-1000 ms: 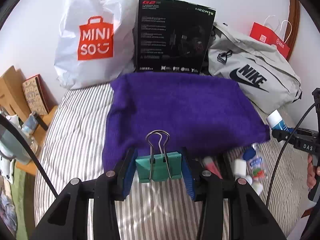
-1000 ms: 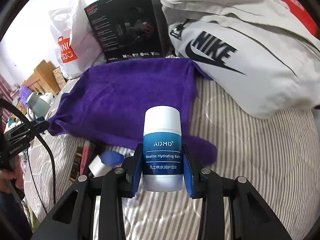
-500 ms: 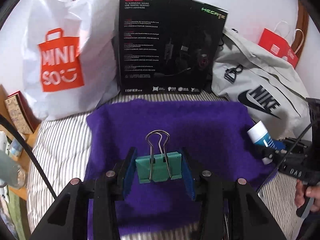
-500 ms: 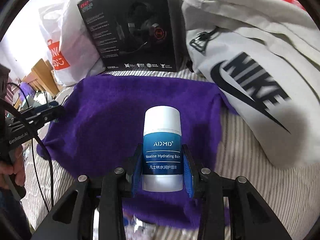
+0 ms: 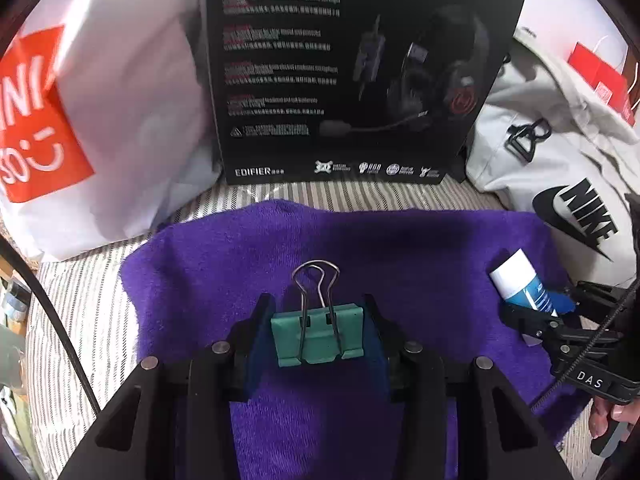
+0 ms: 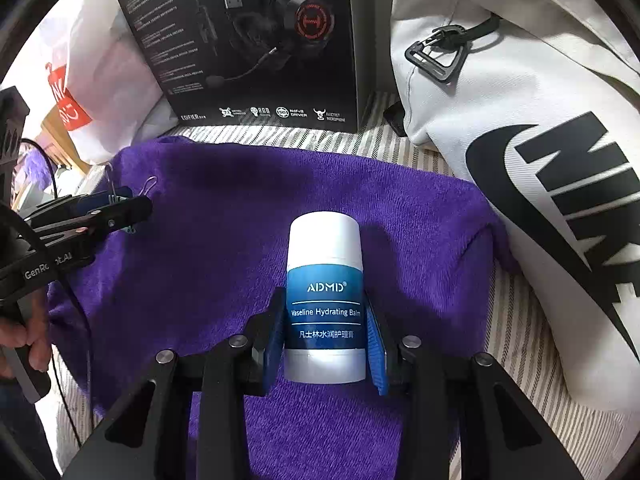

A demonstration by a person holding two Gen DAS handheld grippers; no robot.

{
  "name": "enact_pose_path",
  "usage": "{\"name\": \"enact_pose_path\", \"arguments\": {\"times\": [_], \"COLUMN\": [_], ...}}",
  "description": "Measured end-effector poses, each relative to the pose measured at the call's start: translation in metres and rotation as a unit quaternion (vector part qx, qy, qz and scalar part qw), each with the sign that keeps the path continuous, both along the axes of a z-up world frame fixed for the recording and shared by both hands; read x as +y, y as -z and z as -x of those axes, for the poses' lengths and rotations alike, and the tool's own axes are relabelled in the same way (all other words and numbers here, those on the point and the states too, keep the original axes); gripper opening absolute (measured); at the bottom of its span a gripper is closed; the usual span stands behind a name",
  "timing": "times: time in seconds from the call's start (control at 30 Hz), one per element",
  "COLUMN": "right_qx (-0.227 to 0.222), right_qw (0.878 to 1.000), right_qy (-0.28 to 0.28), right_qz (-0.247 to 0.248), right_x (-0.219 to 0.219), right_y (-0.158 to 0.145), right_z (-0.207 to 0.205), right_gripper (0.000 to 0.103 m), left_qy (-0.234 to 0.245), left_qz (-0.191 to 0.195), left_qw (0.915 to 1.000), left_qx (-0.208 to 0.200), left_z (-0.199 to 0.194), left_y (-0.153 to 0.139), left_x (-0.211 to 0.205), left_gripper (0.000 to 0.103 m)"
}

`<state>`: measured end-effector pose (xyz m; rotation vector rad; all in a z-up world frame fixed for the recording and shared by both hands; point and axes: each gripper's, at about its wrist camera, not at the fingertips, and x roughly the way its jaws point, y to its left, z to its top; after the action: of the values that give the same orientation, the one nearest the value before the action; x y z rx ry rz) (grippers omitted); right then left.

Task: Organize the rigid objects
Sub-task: 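Carry the clip onto the purple towel and open the left tool while the right tool sets the jar there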

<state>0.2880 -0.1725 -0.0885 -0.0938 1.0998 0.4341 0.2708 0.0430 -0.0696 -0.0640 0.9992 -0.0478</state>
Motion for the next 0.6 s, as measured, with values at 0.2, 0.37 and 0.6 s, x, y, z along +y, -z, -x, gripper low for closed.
{"name": "enact_pose_path", "arguments": {"times": [0.2,0.37,0.6], "right_qx": [-0.003,-0.009,-0.007], "right_qw": [1.0,1.0,0.999], "right_qy": [-0.007,-0.02,-0.038], "right_qz": [0.006,0.016,0.017], "right_x": [0.003,0.005,0.009], "right_y": [0.001,0.001,0.003], "right_z": [-0.001,0.001,0.006], "right_gripper": [0.036,0.037,0.055], "left_qy": [0.003,0.009,0.012], "left_qz": [-0.017,-0.032,-0.056], "left_qw": [0.9996,0.9991,0.9974], "left_qx": [0.021,0.027,0.043], "left_z": [-0.005,-0.008,-0.015], "left_y": [0.013,0.016,0.021], "left_x": [-0.007,-0.011,-0.024], "left_gripper": [0.041,0.041,0.052]}}
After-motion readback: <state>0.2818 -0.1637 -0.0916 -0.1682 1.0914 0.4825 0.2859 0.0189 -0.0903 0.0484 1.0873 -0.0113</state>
